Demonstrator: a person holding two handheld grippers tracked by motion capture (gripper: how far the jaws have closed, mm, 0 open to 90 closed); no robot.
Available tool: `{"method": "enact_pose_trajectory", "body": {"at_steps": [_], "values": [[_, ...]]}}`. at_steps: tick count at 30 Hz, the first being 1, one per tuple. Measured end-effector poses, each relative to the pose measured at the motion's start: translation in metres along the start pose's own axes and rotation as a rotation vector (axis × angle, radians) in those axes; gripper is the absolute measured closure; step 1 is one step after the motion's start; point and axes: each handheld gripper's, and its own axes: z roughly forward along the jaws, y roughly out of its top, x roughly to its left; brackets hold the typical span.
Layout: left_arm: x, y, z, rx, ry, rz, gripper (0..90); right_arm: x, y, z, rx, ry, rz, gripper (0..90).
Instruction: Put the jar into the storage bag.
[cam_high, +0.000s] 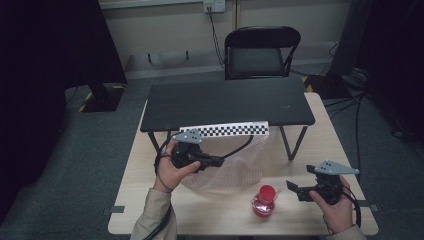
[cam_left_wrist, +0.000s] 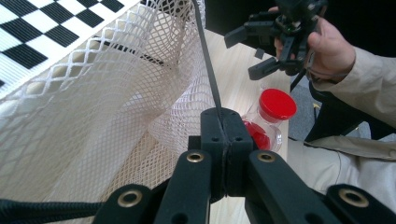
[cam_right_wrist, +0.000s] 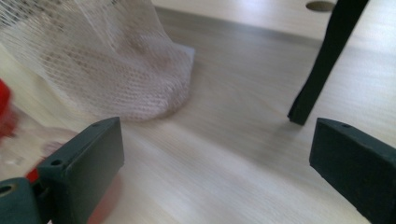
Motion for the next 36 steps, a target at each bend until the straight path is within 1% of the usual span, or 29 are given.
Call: {"method": "enact_pose_trajectory", "body": {"at_steps": [3,5,6,9,11,13,16,18,20,24,26,27,29,33,36], "values": [[0.000,0.000,0.000,-0.001,-0.001,0.001,89.7,0.003,0.004,-0.004,-0.036,0.031,0.018,2.4],[0.000,0.000,0.000,0.001,-0.002,0.001,89.8,0.006,0.008,-0.007,-0.058,0.063,0.033,3.6],[0.000,0.000,0.000,0.001,-0.003,0.001,89.7,0.008,0.009,-0.008,-0.073,0.080,0.033,4.5],[0.000,0.000,0.000,0.004,-0.001,0.003,89.7,0.016,0.014,-0.012,-0.102,0.113,0.015,5.1],[0.000,0.000,0.000,0.003,-0.002,0.003,89.7,0.023,0.017,-0.013,-0.121,0.136,-0.005,5.9],[0.000,0.000,0.000,0.003,-0.004,0.005,89.7,0.028,0.019,-0.013,-0.132,0.156,-0.016,6.0],[0.000,0.000,0.000,0.005,-0.002,0.007,89.7,0.035,0.022,-0.013,-0.157,0.204,-0.019,7.2],[0.000,0.000,0.000,0.005,-0.004,0.006,89.7,0.040,0.022,-0.013,-0.168,0.223,-0.021,7.8],[0.000,0.000,0.000,0.003,-0.005,0.007,89.7,0.045,0.022,-0.012,-0.174,0.247,-0.033,10.8],[-0.001,0.001,0.000,0.005,-0.005,0.009,89.7,0.055,0.016,-0.005,-0.172,0.273,-0.057,11.8],[-0.001,0.001,-0.001,0.006,-0.006,0.011,89.6,0.060,0.012,-0.001,-0.166,0.295,-0.070,16.3],[-0.001,0.001,-0.001,0.006,-0.007,0.011,89.6,0.062,0.010,0.002,-0.163,0.302,-0.079,16.7],[-0.001,0.001,-0.001,0.005,-0.008,0.011,89.6,0.065,0.007,0.006,-0.161,0.313,-0.090,18.6],[-0.001,0.001,-0.001,0.005,-0.009,0.012,89.6,0.070,0.001,0.013,-0.150,0.329,-0.096,21.3],[-0.001,0.001,-0.001,0.004,-0.008,0.014,89.6,0.073,-0.003,0.020,-0.136,0.331,-0.105,23.3]]}}
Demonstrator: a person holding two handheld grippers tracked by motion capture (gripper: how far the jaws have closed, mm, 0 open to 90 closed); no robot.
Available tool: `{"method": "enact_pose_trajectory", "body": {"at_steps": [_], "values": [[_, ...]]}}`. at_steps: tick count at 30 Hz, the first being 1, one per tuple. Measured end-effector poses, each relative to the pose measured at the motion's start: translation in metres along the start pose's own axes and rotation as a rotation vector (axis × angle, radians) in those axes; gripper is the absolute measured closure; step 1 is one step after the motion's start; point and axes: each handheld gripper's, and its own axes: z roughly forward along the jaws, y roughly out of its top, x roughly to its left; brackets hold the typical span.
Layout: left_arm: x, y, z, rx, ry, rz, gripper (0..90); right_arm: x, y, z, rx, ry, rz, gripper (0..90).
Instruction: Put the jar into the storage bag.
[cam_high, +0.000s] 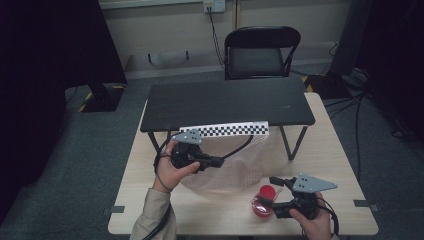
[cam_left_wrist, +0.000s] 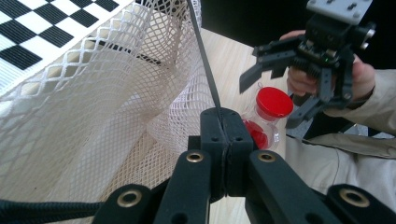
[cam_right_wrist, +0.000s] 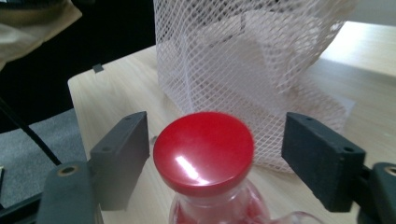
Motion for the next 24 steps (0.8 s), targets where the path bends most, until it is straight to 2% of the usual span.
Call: {"method": "enact_pose_trajectory", "body": {"at_steps": [3,5,10,17,24], "values": [[0.000,0.000,0.000,0.000,-0.002,0.000,89.6,0.001,-0.003,0.006,0.023,-0.001,-0.016,26.8],[0.000,0.000,0.000,0.001,-0.004,-0.001,89.5,0.001,-0.005,0.009,0.032,-0.005,-0.017,33.6],[0.000,0.000,-0.001,-0.003,-0.006,0.001,89.5,0.000,-0.005,0.008,0.015,0.013,-0.018,48.3],[0.002,-0.002,0.001,-0.003,-0.017,-0.008,89.5,-0.004,0.000,0.006,0.023,0.017,-0.003,48.9],[0.001,0.000,0.001,0.000,-0.017,-0.005,89.5,-0.006,0.014,0.002,0.017,0.010,-0.006,48.9]]}}
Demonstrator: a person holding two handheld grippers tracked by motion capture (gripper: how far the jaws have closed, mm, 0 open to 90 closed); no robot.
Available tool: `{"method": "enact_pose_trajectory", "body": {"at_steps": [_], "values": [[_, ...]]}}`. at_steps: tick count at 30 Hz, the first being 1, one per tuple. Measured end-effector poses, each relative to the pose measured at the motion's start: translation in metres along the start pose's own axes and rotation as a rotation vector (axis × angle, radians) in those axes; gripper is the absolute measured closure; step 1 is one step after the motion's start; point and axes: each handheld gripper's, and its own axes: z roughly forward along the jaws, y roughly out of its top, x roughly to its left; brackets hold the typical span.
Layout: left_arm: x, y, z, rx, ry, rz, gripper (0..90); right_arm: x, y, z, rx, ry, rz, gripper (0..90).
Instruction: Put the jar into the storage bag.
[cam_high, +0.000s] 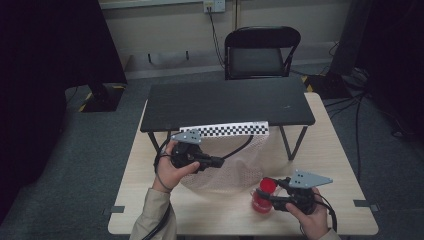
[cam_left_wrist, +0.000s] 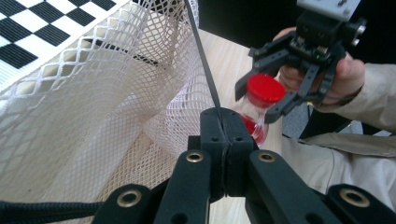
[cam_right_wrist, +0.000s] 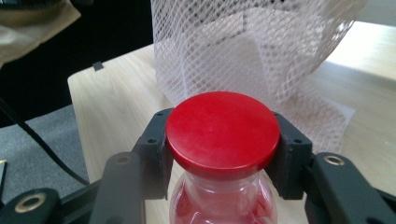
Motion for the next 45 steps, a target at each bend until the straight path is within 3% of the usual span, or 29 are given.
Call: {"method": "enact_pose_trajectory", "body": {"at_steps": [11,24,45], "values": [[-0.001,0.000,0.000,0.000,-0.002,0.003,89.5,-0.009,0.024,-0.015,-0.016,-0.011,-0.005,48.9],[0.000,-0.001,-0.001,0.000,-0.009,0.006,89.6,-0.017,0.034,-0.019,-0.020,-0.012,0.002,48.9],[-0.001,0.000,-0.001,-0.004,-0.012,0.018,89.5,-0.017,0.088,-0.029,-0.046,0.018,-0.045,48.9]]}}
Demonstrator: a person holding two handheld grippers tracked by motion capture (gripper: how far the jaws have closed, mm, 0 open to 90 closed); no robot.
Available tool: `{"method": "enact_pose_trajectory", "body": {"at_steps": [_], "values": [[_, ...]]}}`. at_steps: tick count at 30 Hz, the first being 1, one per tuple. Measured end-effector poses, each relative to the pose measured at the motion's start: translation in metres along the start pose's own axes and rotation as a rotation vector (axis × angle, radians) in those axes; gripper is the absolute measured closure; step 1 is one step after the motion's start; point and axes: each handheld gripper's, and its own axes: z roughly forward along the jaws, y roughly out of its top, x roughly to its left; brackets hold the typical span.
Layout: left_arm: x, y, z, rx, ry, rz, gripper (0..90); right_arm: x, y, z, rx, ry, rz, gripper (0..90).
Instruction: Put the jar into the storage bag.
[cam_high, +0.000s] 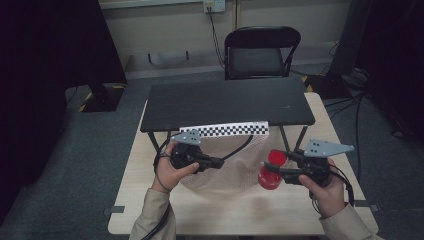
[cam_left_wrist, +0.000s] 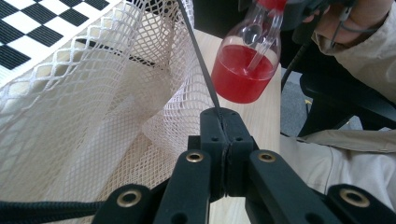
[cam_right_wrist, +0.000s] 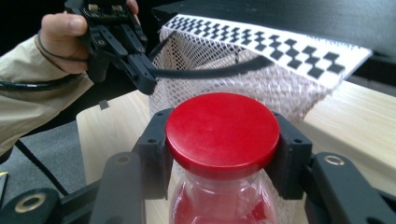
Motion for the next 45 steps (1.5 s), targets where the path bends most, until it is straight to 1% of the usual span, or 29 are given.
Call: {"method": "enact_pose_trajectory", "body": {"at_steps": [6,10,14,21,25,27,31,34,36,45], "values": [[0.000,0.000,0.000,0.001,-0.003,0.003,89.5,0.002,0.017,0.001,0.006,0.003,-0.026,48.9],[0.000,0.000,0.000,-0.006,-0.004,0.001,89.5,0.002,0.028,0.000,-0.006,0.009,-0.034,48.9],[0.000,0.000,0.000,-0.001,-0.005,0.001,89.5,0.003,0.036,0.001,-0.010,0.005,-0.047,48.9],[0.001,-0.001,0.000,-0.002,-0.009,0.001,89.5,0.002,0.052,0.001,-0.034,0.014,-0.053,48.9],[0.001,-0.001,0.000,-0.003,-0.009,0.000,89.5,0.002,0.062,0.002,-0.040,0.011,-0.063,48.9],[0.001,-0.001,0.000,-0.002,-0.010,0.002,89.5,0.002,0.067,0.002,-0.045,0.016,-0.059,48.9],[0.001,-0.001,0.000,-0.002,-0.010,0.002,89.4,0.004,0.076,0.003,-0.053,0.020,-0.071,49.0],[0.001,-0.001,0.000,0.000,-0.010,0.003,89.4,0.004,0.080,0.003,-0.056,0.020,-0.073,48.9],[0.000,0.000,0.000,-0.002,-0.011,0.002,89.4,0.005,0.086,0.004,-0.062,0.028,-0.075,49.0],[0.000,-0.001,0.000,-0.005,-0.014,0.005,89.3,0.009,0.100,0.013,-0.072,0.034,-0.089,48.9]]}}
